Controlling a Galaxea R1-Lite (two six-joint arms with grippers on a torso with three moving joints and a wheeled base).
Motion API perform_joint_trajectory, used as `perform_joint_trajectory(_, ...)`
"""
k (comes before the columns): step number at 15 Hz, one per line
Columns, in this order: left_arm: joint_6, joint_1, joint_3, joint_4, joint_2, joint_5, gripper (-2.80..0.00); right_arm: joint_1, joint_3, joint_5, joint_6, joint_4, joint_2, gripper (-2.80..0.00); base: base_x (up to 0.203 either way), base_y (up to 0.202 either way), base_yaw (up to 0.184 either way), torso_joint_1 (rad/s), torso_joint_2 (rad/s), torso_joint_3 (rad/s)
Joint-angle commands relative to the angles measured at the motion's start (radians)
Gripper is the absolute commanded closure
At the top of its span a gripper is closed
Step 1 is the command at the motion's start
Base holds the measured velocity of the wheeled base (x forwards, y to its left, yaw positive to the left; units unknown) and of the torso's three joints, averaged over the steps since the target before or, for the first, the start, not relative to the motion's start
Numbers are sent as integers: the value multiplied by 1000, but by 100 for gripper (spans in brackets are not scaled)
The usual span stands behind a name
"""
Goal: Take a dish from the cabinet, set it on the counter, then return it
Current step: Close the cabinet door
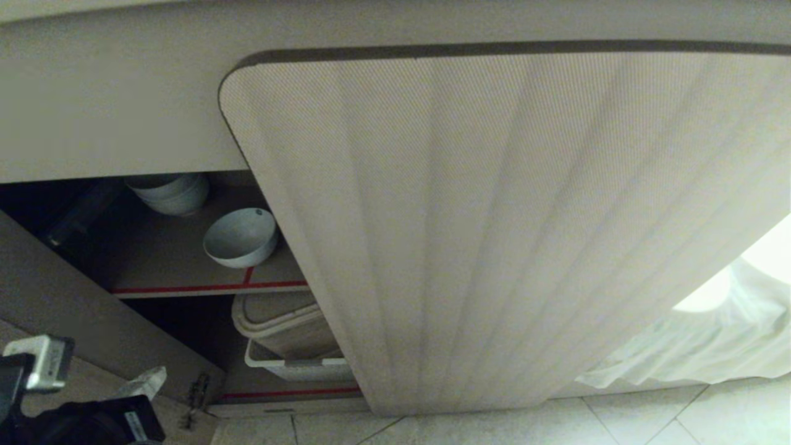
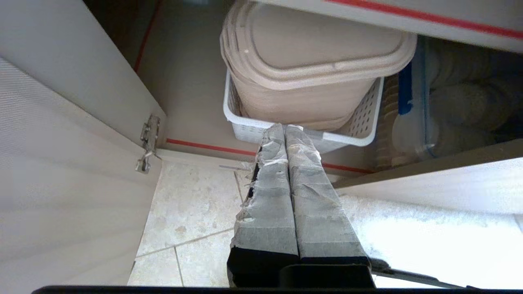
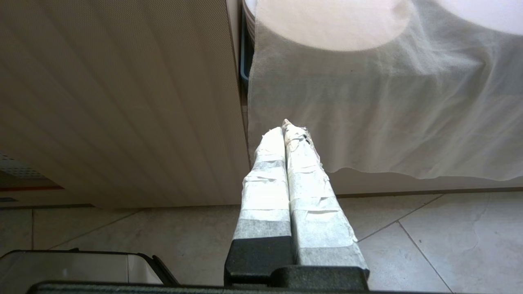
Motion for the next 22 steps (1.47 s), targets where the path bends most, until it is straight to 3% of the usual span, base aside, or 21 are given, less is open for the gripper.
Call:
perform_joint_trajectory(1,18,8,0,18,-92,6,0,0,0,0,0,0,0,0,0,0,0,0,0,0)
perform_joint_trajectory(5,114,22,0,70,-190,2,0,1,0,0,0,0,0,0,0,0,0,0,0,0)
perform_joint_trajectory(9,128,29,0,125,-257,29,0,1,0,0,0,0,0,0,0,0,0,0,0,0)
perform_joint_trajectory(11,148,79,0,151,-295,35,0,1,0,0,0,0,0,0,0,0,0,0,0,0)
perform_joint_trajectory(17,212,143,0,348,-580,-22,0,0,0,0,0,0,0,0,0,0,0,0,0,0)
perform_joint_trajectory(22,272,355,0,490,-822,-299,0,0,0,0,0,0,0,0,0,0,0,0,0,0)
